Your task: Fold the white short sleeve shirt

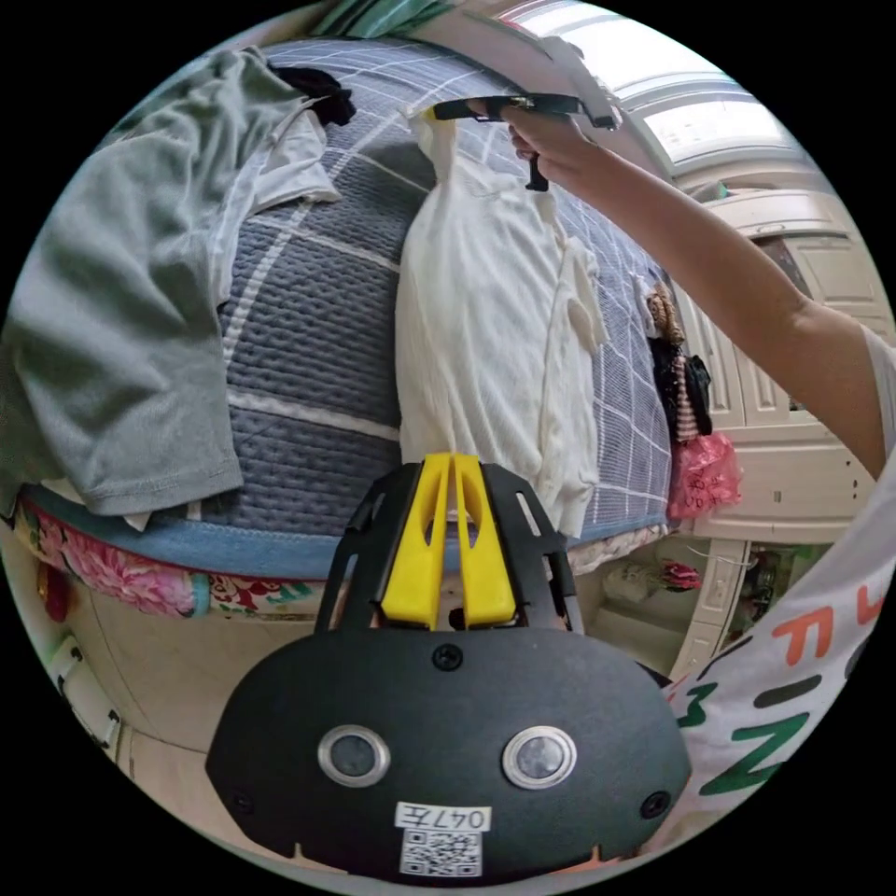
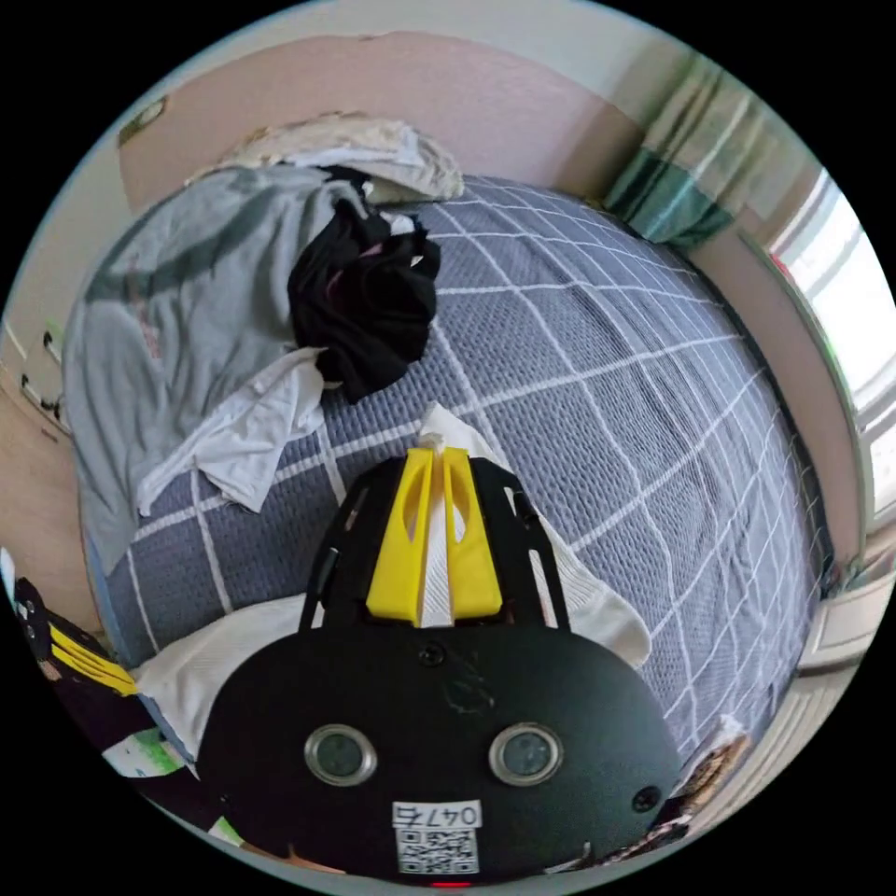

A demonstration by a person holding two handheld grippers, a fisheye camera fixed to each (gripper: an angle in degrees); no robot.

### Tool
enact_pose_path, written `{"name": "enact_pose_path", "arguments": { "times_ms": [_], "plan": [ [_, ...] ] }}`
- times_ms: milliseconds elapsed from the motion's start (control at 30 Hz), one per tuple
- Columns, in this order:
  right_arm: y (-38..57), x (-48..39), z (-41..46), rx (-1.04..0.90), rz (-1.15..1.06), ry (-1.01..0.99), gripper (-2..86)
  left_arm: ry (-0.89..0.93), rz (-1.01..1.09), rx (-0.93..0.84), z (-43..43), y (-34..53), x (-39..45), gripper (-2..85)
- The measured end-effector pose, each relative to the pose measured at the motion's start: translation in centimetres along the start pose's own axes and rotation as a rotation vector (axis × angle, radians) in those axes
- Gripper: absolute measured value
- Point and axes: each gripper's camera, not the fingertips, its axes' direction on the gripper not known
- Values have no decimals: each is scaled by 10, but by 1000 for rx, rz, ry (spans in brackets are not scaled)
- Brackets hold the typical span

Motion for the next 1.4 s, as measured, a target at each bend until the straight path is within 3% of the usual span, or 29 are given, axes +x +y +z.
{"name": "enact_pose_path", "arguments": {
  "times_ms": [267,567,767,933,1000,1100,1167,1300,1400],
  "plan": [
    [130,119,-54,139,302,-105,1,137,247,-139,15,-37,64,-7],
    [256,163,-24,156,451,-156,1,176,263,-313,83,-61,85,16],
    [254,144,-24,230,208,-189,2,282,266,-323,91,-78,83,82],
    [236,55,-23,65,-432,-222,18,298,257,-313,99,-92,89,87],
    [243,39,-11,-3,-522,-240,51,304,260,-306,102,-96,94,88],
    [248,41,4,-101,-456,-297,118,288,262,-282,101,-104,105,97],
    [254,53,-5,-56,-368,-317,118,245,262,-244,94,-107,115,105],
    [286,74,-53,125,-163,-242,83,197,284,-188,77,-113,133,110],
    [311,53,-57,51,-196,-78,31,160,298,-116,63,-124,144,109]
  ]
}}
